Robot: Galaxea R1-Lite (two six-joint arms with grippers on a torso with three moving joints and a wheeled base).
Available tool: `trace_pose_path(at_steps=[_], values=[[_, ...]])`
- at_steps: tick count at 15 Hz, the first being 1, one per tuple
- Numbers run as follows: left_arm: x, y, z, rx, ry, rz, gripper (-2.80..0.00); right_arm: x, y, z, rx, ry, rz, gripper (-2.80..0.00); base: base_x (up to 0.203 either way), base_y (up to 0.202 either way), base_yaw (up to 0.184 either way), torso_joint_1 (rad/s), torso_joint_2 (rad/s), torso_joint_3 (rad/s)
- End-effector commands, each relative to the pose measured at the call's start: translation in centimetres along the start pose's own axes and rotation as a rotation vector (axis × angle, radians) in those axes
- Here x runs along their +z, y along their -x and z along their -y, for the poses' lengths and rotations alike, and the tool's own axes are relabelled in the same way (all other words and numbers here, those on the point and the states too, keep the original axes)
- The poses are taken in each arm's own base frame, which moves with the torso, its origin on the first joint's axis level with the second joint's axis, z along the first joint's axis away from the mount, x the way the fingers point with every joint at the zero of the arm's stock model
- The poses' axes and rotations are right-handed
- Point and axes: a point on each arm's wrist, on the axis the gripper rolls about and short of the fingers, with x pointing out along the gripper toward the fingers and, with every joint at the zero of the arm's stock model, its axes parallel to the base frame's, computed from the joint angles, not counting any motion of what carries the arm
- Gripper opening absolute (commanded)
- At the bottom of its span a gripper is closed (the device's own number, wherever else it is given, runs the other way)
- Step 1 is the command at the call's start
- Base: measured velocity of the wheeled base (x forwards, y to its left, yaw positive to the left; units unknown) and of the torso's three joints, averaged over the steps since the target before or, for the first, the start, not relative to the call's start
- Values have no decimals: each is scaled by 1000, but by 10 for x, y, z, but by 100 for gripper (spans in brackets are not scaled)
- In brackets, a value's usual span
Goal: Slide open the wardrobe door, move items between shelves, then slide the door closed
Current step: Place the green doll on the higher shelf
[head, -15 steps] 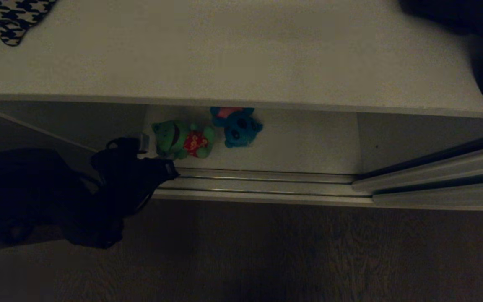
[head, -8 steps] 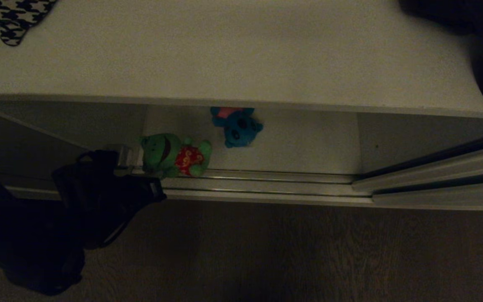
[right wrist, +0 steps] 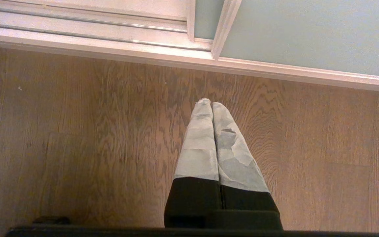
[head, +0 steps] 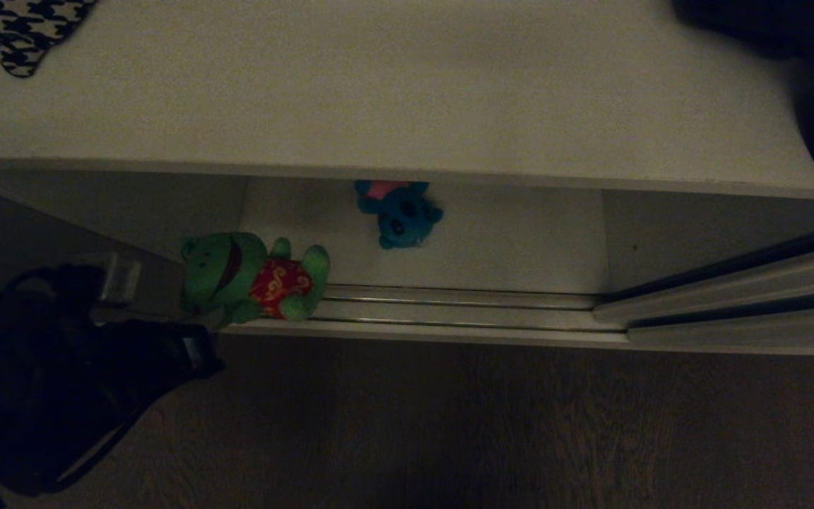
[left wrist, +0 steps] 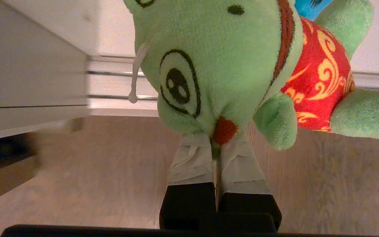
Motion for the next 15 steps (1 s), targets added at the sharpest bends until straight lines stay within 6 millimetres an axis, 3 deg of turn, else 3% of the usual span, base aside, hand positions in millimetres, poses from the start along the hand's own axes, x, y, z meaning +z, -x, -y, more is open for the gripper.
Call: trace_pose_path(at_steps=[1,4,8,15], values=[[26,41,0,0,4,71,-280,0,0,0,1,0,5,-280,0,0,0,0,0,0],[30,85,-1,15,3,-25,-280,0,0,0,1,0,4,-280,0,0,0,0,0,0],[18,127,-4,25,4,-127,-280,0,0,0,1,0,4,-280,0,0,0,0,0,0],[3,193,-9,100,8,-20,-280,0,0,0,1,0,5,-280,0,0,0,0,0,0]])
